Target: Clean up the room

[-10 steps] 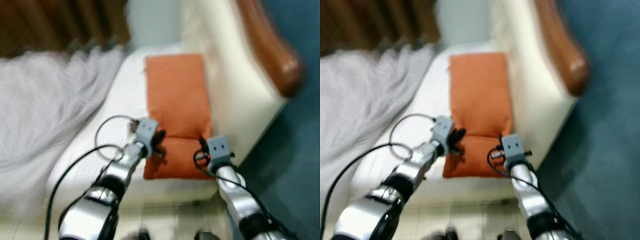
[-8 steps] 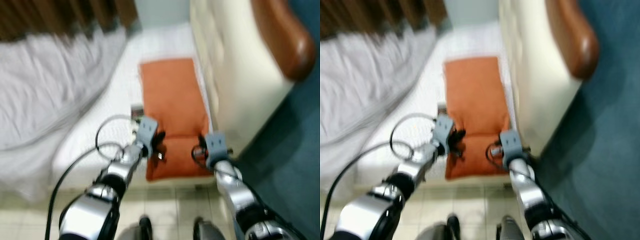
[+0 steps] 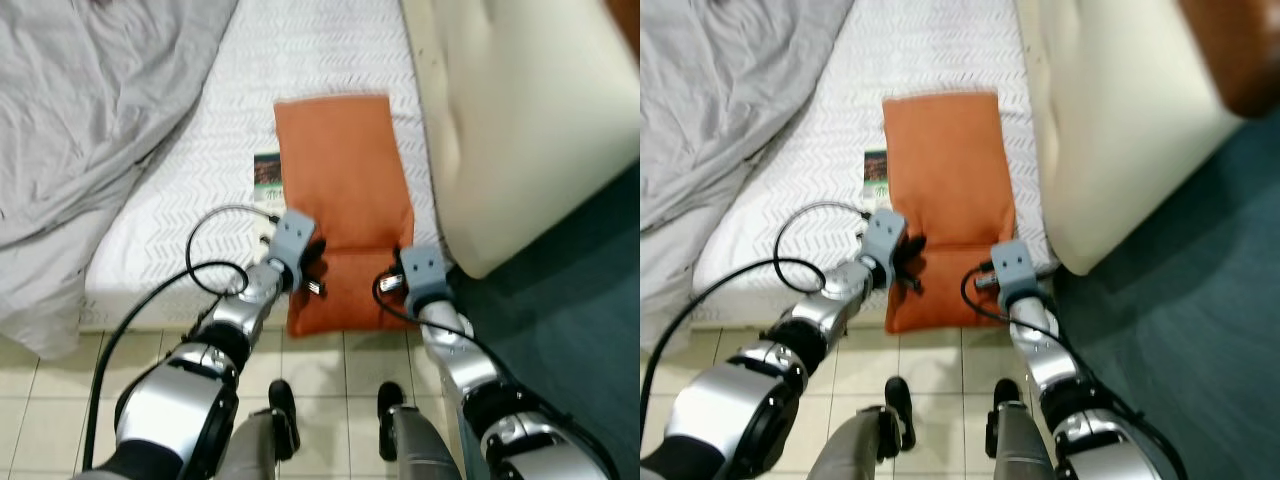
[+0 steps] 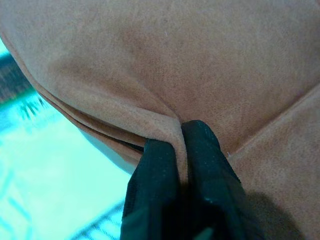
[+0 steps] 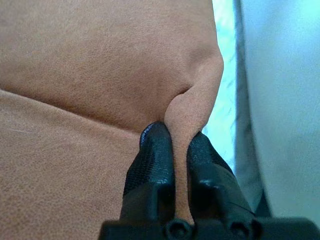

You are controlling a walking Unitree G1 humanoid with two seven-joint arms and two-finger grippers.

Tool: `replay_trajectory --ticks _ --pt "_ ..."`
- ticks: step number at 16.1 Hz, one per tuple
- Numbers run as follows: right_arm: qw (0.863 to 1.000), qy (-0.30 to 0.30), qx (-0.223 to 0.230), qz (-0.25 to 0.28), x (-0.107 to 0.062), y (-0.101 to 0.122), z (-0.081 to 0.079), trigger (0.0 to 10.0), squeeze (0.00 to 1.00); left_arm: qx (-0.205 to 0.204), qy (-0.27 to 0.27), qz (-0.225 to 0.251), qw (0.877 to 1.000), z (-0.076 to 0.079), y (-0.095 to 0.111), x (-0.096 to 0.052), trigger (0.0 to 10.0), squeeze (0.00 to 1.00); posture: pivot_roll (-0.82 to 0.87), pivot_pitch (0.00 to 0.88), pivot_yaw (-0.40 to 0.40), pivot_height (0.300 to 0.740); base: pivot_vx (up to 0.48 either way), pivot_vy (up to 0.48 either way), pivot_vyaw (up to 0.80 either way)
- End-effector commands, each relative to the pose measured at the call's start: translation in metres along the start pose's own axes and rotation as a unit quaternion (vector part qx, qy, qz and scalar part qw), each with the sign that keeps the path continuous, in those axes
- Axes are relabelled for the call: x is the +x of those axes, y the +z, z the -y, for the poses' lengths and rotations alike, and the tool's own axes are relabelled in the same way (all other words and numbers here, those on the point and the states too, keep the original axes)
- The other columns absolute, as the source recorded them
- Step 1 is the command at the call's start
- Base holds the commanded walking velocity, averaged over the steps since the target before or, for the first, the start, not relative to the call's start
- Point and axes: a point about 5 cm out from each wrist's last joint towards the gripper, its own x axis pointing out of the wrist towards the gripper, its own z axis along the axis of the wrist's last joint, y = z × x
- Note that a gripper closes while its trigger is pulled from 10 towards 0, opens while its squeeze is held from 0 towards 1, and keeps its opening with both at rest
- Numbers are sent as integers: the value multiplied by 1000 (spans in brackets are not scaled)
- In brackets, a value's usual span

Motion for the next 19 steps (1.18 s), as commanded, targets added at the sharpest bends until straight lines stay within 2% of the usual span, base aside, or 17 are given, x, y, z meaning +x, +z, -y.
replay_trajectory --ticks 1,2,3,4,5,7,8,9,10,11,12,14,16,19 --pt "992 -123 1 29 -9 2 51 10000 0 18 47 23 998 -37 -2 -18 10000 0 -186 532 76 740 0 0 0" --pt "991 -127 6 48 -14 6 52 10000 0 18 45 41 998 -39 -1 -20 10000 0 -177 510 77 740 0 0 0" --pt "988 -132 10 77 -26 13 50 10000 0 16 42 69 997 -43 -1 -28 10000 0 -165 467 75 740 0 0 0" --pt "985 -134 18 109 -45 28 48 10000 0 7 41 99 994 -47 -2 -43 10000 0 -151 416 73 740 0 0 0" --pt "984 -132 22 120 -54 34 46 10000 0 10 39 106 994 -45 -4 -50 10000 0 -140 374 71 740 0 0 0" --pt "978 -137 25 154 -80 48 42 10000 0 18 44 125 991 -29 -7 -76 10000 0 -118 253 67 740 0 0 0" --pt "975 -144 22 165 -89 53 45 10000 0 11 46 136 990 -23 -4 -83 10000 0 -100 196 71 740 0 0 0" --pt "973 -150 20 172 -94 56 48 10000 0 12 49 144 988 -19 -1 -87 10000 0 -89 160 72 740 0 0 0" --pt "971 -159 20 180 -103 62 52 10000 0 13 54 158 986 -13 6 -95 10000 0 -89 160 72 740 0 0 0" --pt "971 -159 20 180 -103 62 52 10000 0 13 54 158 986 -13 6 -95 10000 0 -89 160 72 740 0 0 0" --pt "968 -170 30 181 -112 66 56 10000 0 30 62 172 983 -9 13 -102 10000 0 -86 99 76 740 0 0 0" --pt "967 -181 74 161 -125 57 61 10000 0 43 90 195 976 -8 23 -111 10000 0 -81 31 77 740 0 0 0" --pt "969 -180 101 139 -128 46 63 10000 0 53 100 193 975 -8 25 -113 10000 0 -71 0 77 740 0 0 0" --pt "971 -171 112 127 -129 36 65 10000 0 69 94 189 975 -4 25 -113 10000 0 -59 0 78 740 0 0 0"
